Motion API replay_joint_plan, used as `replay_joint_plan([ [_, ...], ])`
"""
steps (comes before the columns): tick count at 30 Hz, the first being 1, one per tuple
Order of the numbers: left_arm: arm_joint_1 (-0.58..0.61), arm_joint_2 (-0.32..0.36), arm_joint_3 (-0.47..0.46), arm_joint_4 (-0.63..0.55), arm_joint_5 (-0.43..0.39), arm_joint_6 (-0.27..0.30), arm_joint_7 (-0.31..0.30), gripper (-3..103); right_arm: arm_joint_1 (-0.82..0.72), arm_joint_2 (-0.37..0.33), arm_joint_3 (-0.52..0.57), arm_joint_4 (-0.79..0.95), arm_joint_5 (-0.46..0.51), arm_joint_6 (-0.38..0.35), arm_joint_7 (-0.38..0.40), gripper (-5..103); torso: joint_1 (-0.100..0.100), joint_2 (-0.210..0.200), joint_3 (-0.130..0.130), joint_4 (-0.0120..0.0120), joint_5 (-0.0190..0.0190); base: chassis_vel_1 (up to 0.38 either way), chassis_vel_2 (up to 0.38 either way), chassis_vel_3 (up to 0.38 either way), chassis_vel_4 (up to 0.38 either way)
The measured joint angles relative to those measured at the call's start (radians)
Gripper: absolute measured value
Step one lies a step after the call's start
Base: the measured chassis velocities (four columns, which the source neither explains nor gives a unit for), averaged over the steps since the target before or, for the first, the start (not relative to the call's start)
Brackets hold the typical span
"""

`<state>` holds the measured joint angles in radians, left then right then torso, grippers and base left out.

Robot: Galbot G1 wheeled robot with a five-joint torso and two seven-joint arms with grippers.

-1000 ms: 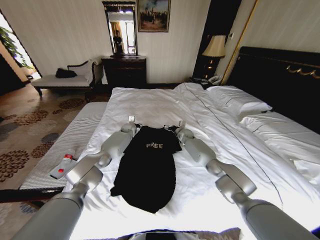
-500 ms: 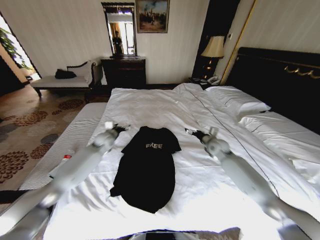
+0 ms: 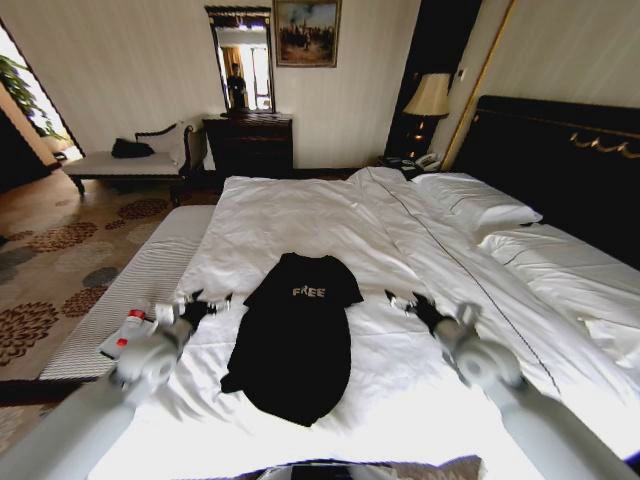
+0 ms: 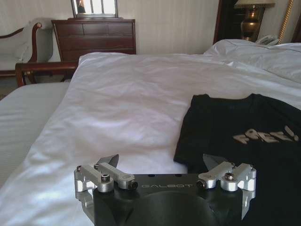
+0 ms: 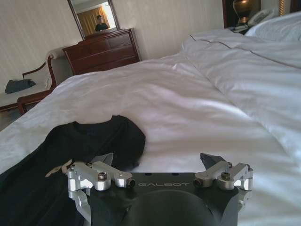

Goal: Fold the clothes on the bed.

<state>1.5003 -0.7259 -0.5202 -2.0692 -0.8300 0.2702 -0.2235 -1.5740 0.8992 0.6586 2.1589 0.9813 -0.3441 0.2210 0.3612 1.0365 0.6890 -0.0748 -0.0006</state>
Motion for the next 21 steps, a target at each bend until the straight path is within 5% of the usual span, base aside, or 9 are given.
replay_joint_plan([
  [15, 0.422, -0.164, -0.238, -0.089, 0.068, -0.098, 0.130, 100, -0.322, 0.264, -0.018, 0.136, 0.022, -0.090, -0.010, 100, 0.000, 0.000, 0.000, -0.0007, -0.0001, 0.000, 0.000, 0.000, 0.000],
  [21, 0.471, -0.192, -0.245, -0.087, 0.070, -0.116, 0.142, 100, -0.318, 0.296, -0.069, 0.126, 0.045, -0.142, -0.015, 100, 0.000, 0.000, 0.000, -0.0006, 0.0000, 0.000, 0.000, 0.000, 0.000],
])
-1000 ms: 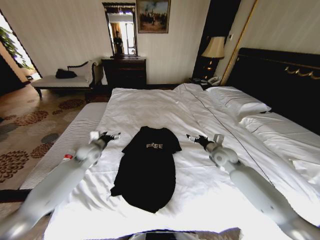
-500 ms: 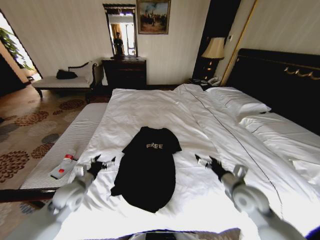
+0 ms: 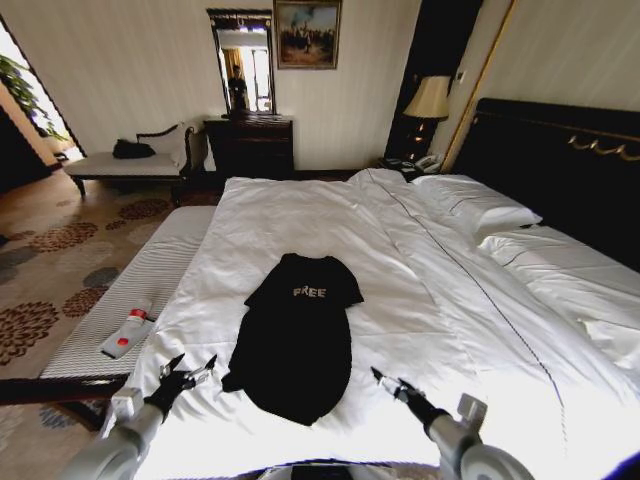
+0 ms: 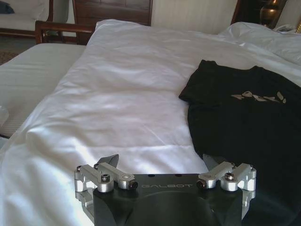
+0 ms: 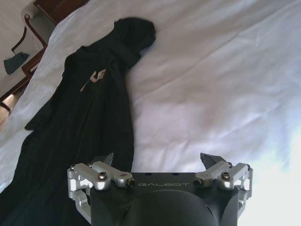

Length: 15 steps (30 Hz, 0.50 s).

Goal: Fold the clothes on the bed.

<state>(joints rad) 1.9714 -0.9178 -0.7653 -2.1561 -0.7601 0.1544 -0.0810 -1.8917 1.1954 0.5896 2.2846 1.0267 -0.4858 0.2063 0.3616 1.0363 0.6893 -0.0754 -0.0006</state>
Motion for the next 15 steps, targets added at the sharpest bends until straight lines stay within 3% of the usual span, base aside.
replay_joint_plan([
  [15, -0.038, -0.025, 0.131, -0.073, -0.033, 0.031, -0.043, 100, 0.042, 0.017, -0.119, -0.051, 0.047, -0.054, 0.018, 101, 0.000, 0.000, 0.000, -0.0003, -0.0001, 0.000, 0.000, 0.000, 0.000],
])
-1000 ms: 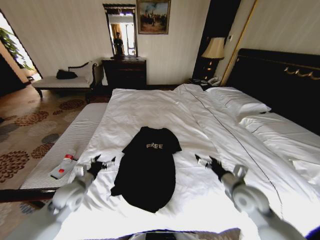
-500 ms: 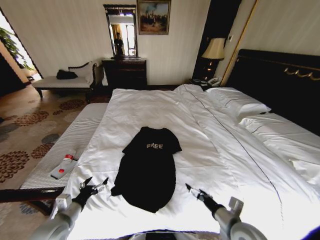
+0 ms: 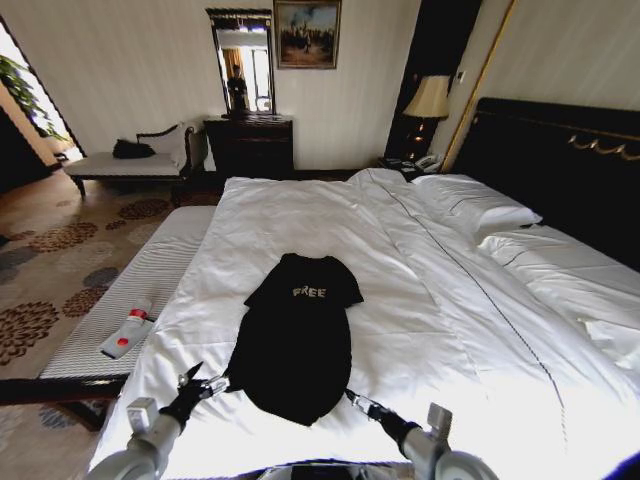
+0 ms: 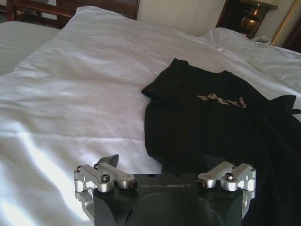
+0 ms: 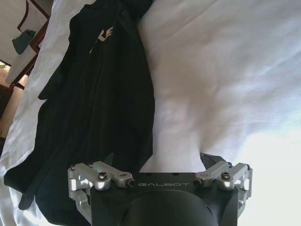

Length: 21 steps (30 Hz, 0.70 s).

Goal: Fold the clothes on the bed.

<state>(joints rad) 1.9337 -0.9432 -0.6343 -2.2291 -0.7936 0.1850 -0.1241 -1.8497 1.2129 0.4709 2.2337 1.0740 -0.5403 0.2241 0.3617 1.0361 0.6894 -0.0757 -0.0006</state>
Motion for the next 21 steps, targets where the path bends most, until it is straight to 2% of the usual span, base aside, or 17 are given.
replay_joint_plan([
  [4, -0.008, 0.004, 0.004, 0.005, -0.021, 0.006, -0.012, 100, 0.025, 0.006, -0.006, -0.014, 0.037, -0.002, 0.012, 97, 0.000, 0.000, 0.000, 0.0002, 0.0001, 0.000, 0.000, 0.000, 0.000],
  [8, -0.004, 0.009, -0.002, 0.003, -0.030, 0.011, -0.015, 100, 0.051, 0.027, -0.028, -0.027, 0.059, -0.007, 0.024, 78, 0.000, 0.000, 0.000, 0.0002, 0.0001, 0.000, 0.000, 0.000, 0.000],
  [14, -0.002, 0.008, -0.009, -0.002, -0.038, 0.013, -0.021, 100, 0.074, 0.041, -0.056, -0.056, 0.052, -0.008, 0.029, 73, 0.000, 0.000, 0.000, 0.0002, 0.0000, 0.000, 0.000, 0.000, 0.000],
  [17, 0.002, 0.004, -0.016, -0.004, -0.042, 0.013, -0.022, 100, 0.078, 0.044, -0.060, -0.067, 0.053, -0.007, 0.033, 60, 0.000, 0.000, 0.000, 0.0001, 0.0000, 0.000, 0.000, 0.000, 0.000],
  [18, 0.002, 0.004, -0.016, -0.004, -0.042, 0.013, -0.022, 100, 0.078, 0.044, -0.060, -0.067, 0.053, -0.007, 0.033, 60, 0.000, 0.000, 0.000, 0.0001, 0.0000, 0.000, 0.000, 0.000, 0.000],
  [21, 0.002, -0.005, -0.018, 0.000, -0.044, 0.013, -0.022, 100, 0.078, 0.045, -0.059, -0.069, 0.061, 0.000, 0.033, 48, 0.000, 0.000, 0.000, 0.0001, 0.0000, 0.000, 0.000, 0.000, 0.000],
])
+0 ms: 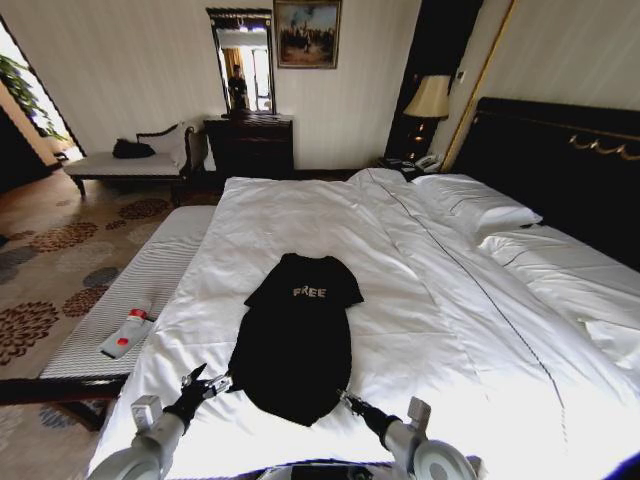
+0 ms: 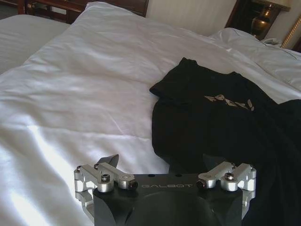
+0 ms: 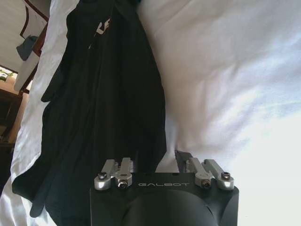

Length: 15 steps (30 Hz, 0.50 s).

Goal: Fold the clothes on the bed.

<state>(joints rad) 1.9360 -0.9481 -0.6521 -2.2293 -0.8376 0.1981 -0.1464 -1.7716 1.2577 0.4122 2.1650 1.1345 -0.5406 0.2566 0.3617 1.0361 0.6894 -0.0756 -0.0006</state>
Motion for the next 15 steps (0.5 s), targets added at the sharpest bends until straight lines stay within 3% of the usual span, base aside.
replay_joint_plan([
  [1, 0.000, 0.000, 0.000, 0.000, 0.000, 0.000, 0.000, 100, 0.000, 0.000, 0.000, 0.000, 0.000, 0.000, 0.000, 48, 0.000, 0.000, 0.000, 0.0000, 0.0000, 0.000, 0.000, 0.000, 0.000],
  [6, -0.002, -0.003, -0.001, 0.004, 0.000, 0.000, 0.000, 100, 0.007, 0.000, 0.007, -0.001, 0.013, 0.006, -0.001, 21, 0.000, 0.000, 0.000, 0.0000, 0.0000, 0.000, 0.000, 0.000, 0.000],
  [8, -0.004, -0.002, -0.001, 0.005, -0.002, 0.000, -0.001, 100, 0.008, 0.000, 0.007, -0.001, 0.013, 0.006, -0.001, 21, 0.000, 0.000, 0.000, 0.0000, 0.0000, 0.000, 0.000, 0.000, 0.000],
  [11, -0.011, 0.000, -0.001, 0.005, -0.009, 0.000, -0.008, 100, 0.008, 0.003, 0.003, -0.001, 0.012, 0.007, -0.003, 5, 0.000, 0.000, 0.000, 0.0000, 0.0000, 0.000, 0.000, 0.000, 0.000],
  [15, -0.012, -0.003, -0.001, 0.004, -0.016, 0.002, -0.011, 100, -0.001, 0.007, -0.003, 0.002, 0.003, 0.011, -0.009, 1, 0.000, 0.000, 0.000, -0.0001, 0.0000, 0.000, 0.000, 0.000, 0.000],
])
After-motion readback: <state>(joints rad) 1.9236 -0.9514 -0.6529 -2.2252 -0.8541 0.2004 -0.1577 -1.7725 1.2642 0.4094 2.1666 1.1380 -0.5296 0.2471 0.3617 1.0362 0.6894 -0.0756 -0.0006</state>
